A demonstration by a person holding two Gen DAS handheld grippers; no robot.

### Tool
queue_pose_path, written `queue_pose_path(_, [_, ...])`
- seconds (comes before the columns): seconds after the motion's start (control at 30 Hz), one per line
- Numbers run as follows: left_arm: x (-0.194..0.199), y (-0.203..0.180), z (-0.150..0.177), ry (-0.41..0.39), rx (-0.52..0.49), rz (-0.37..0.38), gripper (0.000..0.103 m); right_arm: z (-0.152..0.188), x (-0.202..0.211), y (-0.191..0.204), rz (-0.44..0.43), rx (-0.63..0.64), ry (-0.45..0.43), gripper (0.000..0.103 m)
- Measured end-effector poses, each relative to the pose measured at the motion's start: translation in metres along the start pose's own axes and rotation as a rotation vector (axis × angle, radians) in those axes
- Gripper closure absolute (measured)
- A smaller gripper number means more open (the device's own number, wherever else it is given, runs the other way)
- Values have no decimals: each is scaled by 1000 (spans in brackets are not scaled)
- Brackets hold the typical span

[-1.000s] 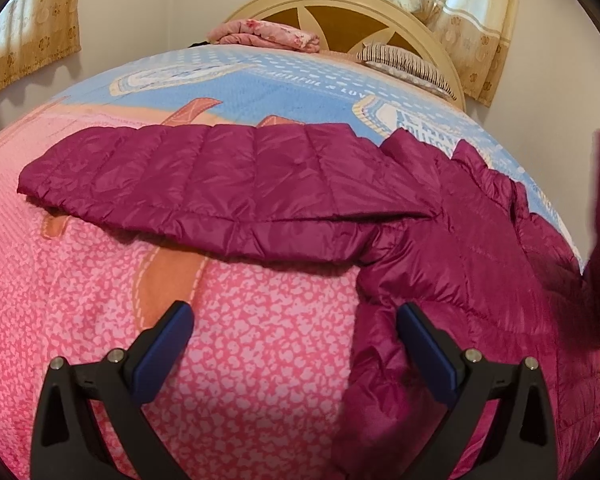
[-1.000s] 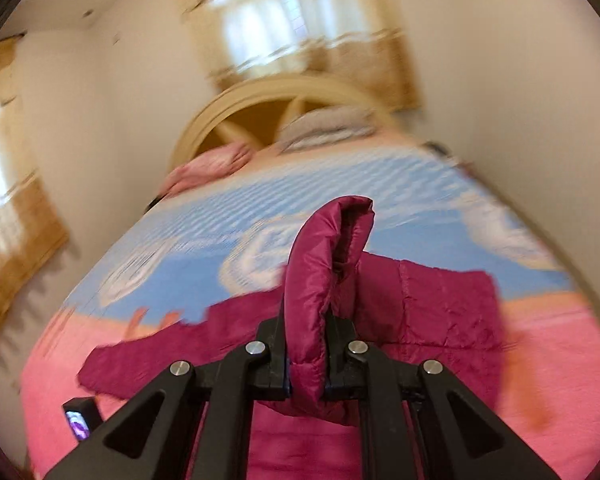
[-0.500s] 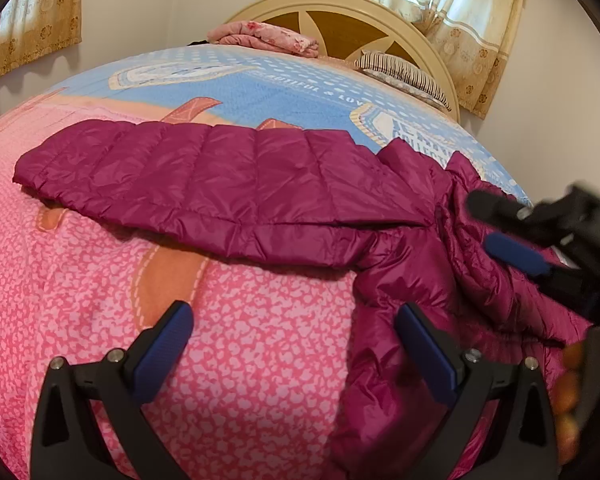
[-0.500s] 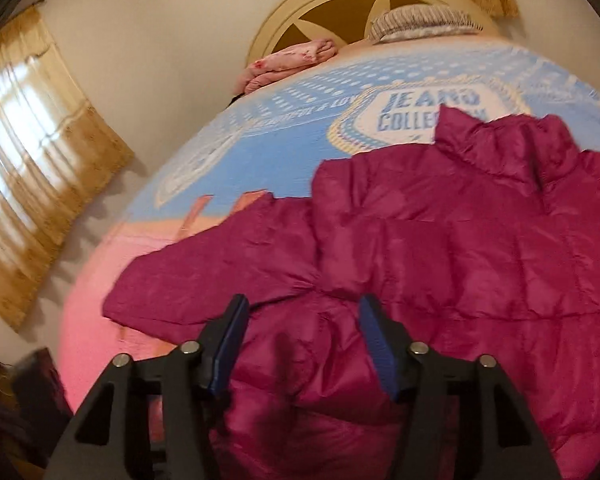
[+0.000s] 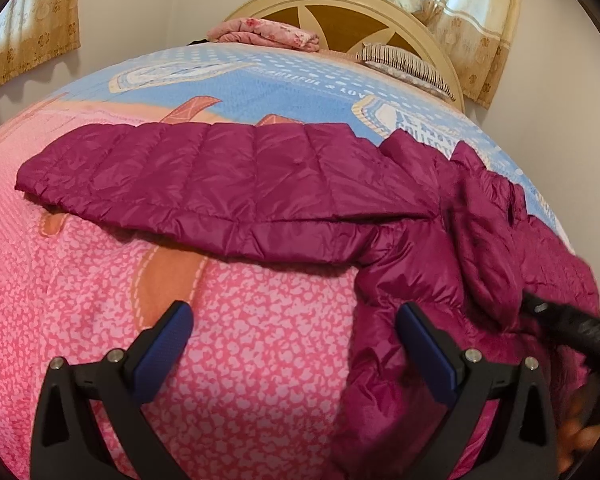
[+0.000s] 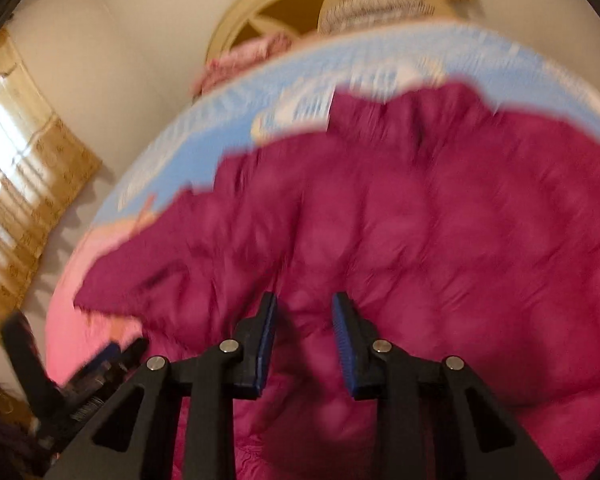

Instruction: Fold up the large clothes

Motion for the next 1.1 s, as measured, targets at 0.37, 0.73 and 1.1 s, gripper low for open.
queue_pose_path(0.37, [18, -77, -48, -40, -198, -36, 0, -72, 89, -100, 221, -106, -260, 73])
queue_pose_path(0.73, [-64, -79, -25, 79, -125, -183, 0, -29, 45, -215, 325, -259, -114, 73])
queue_pose_path(1.1, [-12, -53, -45, -37, -30, -78, 0, -28, 40, -198, 379, -162, -135, 52])
Point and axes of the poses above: each gripper's, at about its wrist camera, not at the fingertips, and x roughly against the way its jaws point, y to its left, z to its underside, the point moved 9 cm from there along -x, roughly the way its jaws point, and after that the axes turned 13 degrees about z, right-handed, at the moved point
